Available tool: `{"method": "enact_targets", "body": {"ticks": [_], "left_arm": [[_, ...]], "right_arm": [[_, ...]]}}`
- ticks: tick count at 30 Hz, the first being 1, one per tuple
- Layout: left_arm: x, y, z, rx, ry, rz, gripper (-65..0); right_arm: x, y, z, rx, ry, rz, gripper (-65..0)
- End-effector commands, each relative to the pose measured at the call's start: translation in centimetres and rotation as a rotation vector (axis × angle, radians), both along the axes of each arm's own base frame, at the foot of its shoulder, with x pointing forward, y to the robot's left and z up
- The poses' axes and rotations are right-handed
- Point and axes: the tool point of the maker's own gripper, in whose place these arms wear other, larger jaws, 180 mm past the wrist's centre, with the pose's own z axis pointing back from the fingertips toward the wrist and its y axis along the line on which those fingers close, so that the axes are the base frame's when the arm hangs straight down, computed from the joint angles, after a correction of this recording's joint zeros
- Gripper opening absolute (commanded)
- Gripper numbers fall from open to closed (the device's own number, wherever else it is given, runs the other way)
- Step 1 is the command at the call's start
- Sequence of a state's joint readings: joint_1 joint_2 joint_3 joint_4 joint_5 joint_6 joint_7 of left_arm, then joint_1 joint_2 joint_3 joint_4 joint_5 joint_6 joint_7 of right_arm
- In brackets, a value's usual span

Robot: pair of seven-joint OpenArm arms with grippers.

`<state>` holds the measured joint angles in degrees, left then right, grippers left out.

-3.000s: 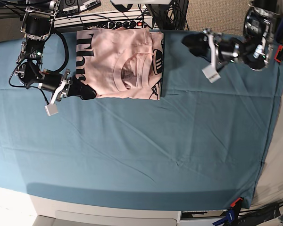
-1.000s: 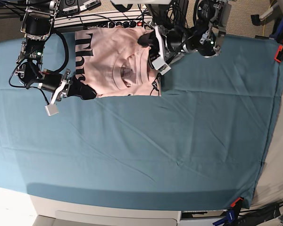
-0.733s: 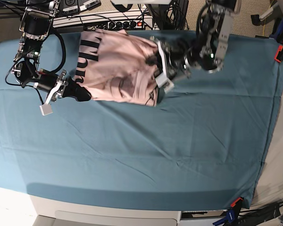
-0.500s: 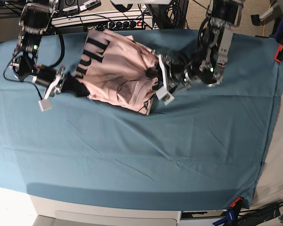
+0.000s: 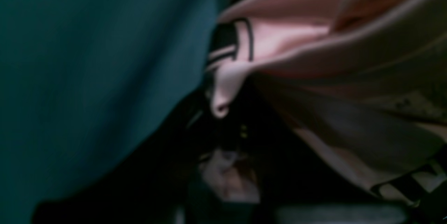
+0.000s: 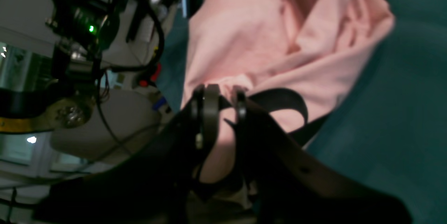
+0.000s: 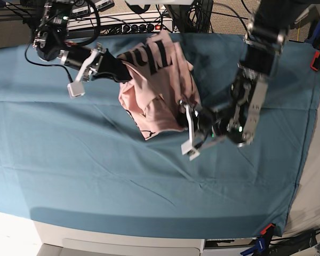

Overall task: Fold the T-shirt properly
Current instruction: 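Lift and pull the shirt with both grippers, spreading it apart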

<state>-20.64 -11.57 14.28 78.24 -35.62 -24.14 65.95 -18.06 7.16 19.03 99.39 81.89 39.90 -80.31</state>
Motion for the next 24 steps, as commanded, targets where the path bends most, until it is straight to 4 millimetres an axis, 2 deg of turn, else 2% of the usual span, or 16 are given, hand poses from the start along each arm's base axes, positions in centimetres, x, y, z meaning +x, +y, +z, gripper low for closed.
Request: {"method": "enact_targets", "body": {"ticks": [1,8,12,18,24], "left_arm": [[2.8,0.5,2.4,0.014,-0.090,0.011,-65.0],[7.4,0.0,6.0,0.100,-0.183,-0.059,-65.0],[8.5,-0.2,6.8,0.093,-0.174,-0.061,-65.0],[7.3,0.5,5.0,0.118,-0.122,-0.063,-65.0],[4.8,2.0,1.8,0.165,-0.041,-0.075,-65.0]], "right_arm": [[0.3,0.2,1.0,0.025,-0.034,-0.006,-65.0],[0.2,2.4,0.0,0.042,-0.002,-0.031,-65.0],[0.3,3.4,0.1,0.075,0.001,-0.042,-65.0],[0.1,3.3,-0.4,0.052,0.013,-0.040,-65.0],[-1.0,2.6,-3.3,-0.094,0.085,-0.024,-65.0]]}}
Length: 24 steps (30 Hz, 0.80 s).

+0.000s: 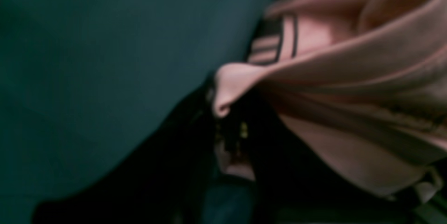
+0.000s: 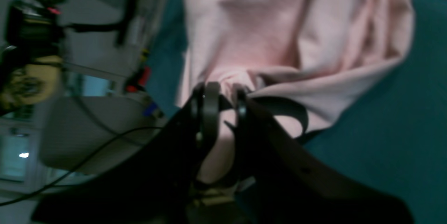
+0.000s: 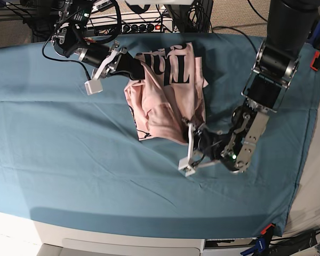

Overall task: Fold the T-shirt properly
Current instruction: 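Lift and pull the shirt with both grippers, spreading it apart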

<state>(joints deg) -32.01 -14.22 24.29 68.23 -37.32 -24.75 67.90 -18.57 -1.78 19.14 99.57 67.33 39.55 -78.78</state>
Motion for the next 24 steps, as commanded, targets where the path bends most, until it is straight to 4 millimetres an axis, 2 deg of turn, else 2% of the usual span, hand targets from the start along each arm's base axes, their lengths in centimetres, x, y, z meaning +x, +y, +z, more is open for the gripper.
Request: {"method": "enact_targets", "body": {"ticks": [1,5,10,16,17,19,21,23,24], "left_arm": [[1.7,0.8,1.5,0.008,-0.055,0.018,-65.0],[1.3,2.5,0.9,0.049,-0.039,0.012,-65.0],[1.4,4.2,0.8,0.076,-0.038,0.028,-65.0],[1.4,4.7,0.7,0.084,-0.038,0.033,-65.0],[1.4,4.6,0.7,0.079,-0.038,0.028,-63.0],[1.3,4.3,0.8,0.070,-0.040,0.001,-48.7],[1.3,4.3,0.9,0.069,-0.044,-0.004,-36.0],[1.6,4.3,1.2,0.070,-0.050,-0.003,-31.9],[1.7,4.4,1.3,0.072,-0.054,-0.002,-32.0]], "right_arm": [[-0.6,-0.3,-0.4,-0.044,0.010,0.026,-65.0],[-0.6,-1.1,-1.6,-0.115,0.039,0.001,-65.0],[-0.3,-1.2,-1.6,-0.115,0.034,-0.015,-65.0],[-0.3,-1.2,-1.5,-0.110,0.030,-0.017,-65.0],[-0.2,-1.2,-1.4,-0.106,0.028,-0.016,-65.0],[-0.3,-1.0,-1.3,-0.104,0.021,-0.001,-63.9],[-0.1,-0.8,-0.8,-0.086,0.003,0.012,-53.1],[0.0,-0.6,0.0,-0.083,-0.020,0.025,-42.8],[0.2,-0.7,0.5,-0.097,-0.038,0.032,-41.1]]}}
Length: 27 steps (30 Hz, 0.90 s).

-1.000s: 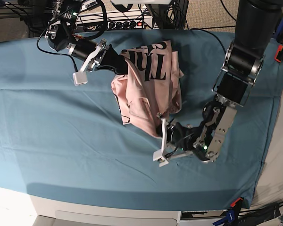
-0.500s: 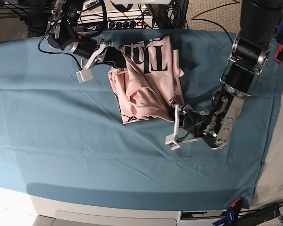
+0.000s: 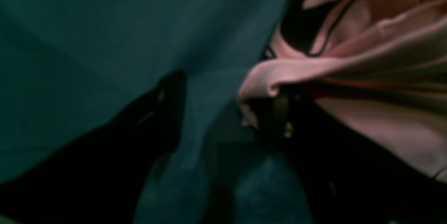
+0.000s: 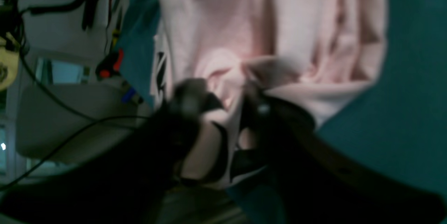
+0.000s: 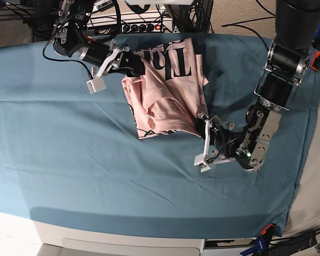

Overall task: Fold the T-shirt properly
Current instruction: 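Lift and pull the shirt with both grippers, spreading it apart, then release with the right gripper and regrasp the shirt's folded edge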

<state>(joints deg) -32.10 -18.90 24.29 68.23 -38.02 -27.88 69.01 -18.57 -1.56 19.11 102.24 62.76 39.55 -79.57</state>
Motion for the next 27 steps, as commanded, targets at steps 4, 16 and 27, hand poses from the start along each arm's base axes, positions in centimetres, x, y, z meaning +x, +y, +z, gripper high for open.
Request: {"method": "enact_targets", "body": {"ticks": [4,16,27], "left_arm": [[2.9,1.3,2.9,0.018,-0.086,0.021,-32.0],[5.4,5.5,5.5,0.081,-0.152,0.084,-32.0],[4.8,5.0,5.0,0.060,-0.127,0.077,-31.9]], "right_arm": [[1.3,-1.1,4.4,-0.114,-0.178,0.043,-40.9],[4.7,-5.2,11.7,-0.338,-0.492,-0.113,-40.9],[4.7,-5.2,11.6,-0.338,-0.490,-0.111,-40.9]]}}
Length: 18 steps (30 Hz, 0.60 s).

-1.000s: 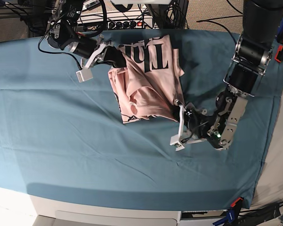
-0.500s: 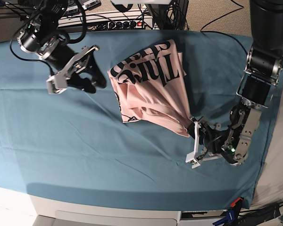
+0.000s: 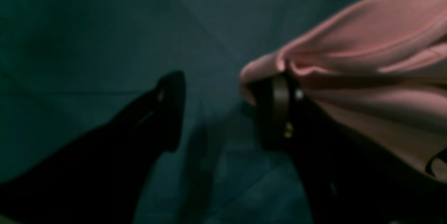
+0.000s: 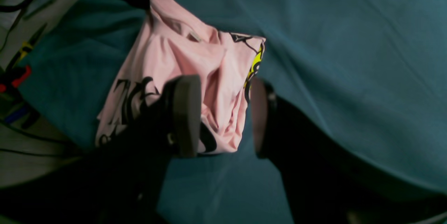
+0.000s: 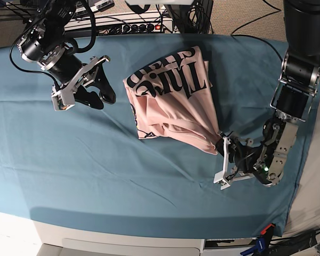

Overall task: Fold the T-shirt properly
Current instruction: 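Release with the right gripper and regrasp the shirt's folded edge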

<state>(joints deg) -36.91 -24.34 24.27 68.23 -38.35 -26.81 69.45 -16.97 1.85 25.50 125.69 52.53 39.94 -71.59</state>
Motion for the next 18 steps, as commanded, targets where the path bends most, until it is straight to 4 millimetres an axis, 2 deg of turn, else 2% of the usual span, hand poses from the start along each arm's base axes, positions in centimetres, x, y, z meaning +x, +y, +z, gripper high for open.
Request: {"method": "enact_targets", "body": {"ticks": [1,7,12,14,18], "left_arm": [[1.3,-0.4,2.2,-0.041,-0.040,0.000,-31.9],[-0.3,-3.0,2.9,-0.188,0.033,-0.054,-31.9],[-1.1,-4.2,3.7,-0.261,0.057,-0.114,-31.9],[-0.9,-4.5,4.3,-0.278,0.052,-0.119,-31.9],[0.3,-4.5,6.1,-0.273,0.003,-0.147,-31.9]], "right_arm": [[0.3,0.3,1.3,0.021,-0.050,0.008,-40.9],[0.2,0.3,1.1,0.017,-0.042,0.010,-40.9],[0.0,0.3,0.9,0.016,-0.033,0.009,-40.9],[0.2,0.0,0.8,-0.001,-0.036,-0.003,-40.9],[1.8,-1.9,-0.2,-0.092,-0.043,-0.085,-40.9]]}}
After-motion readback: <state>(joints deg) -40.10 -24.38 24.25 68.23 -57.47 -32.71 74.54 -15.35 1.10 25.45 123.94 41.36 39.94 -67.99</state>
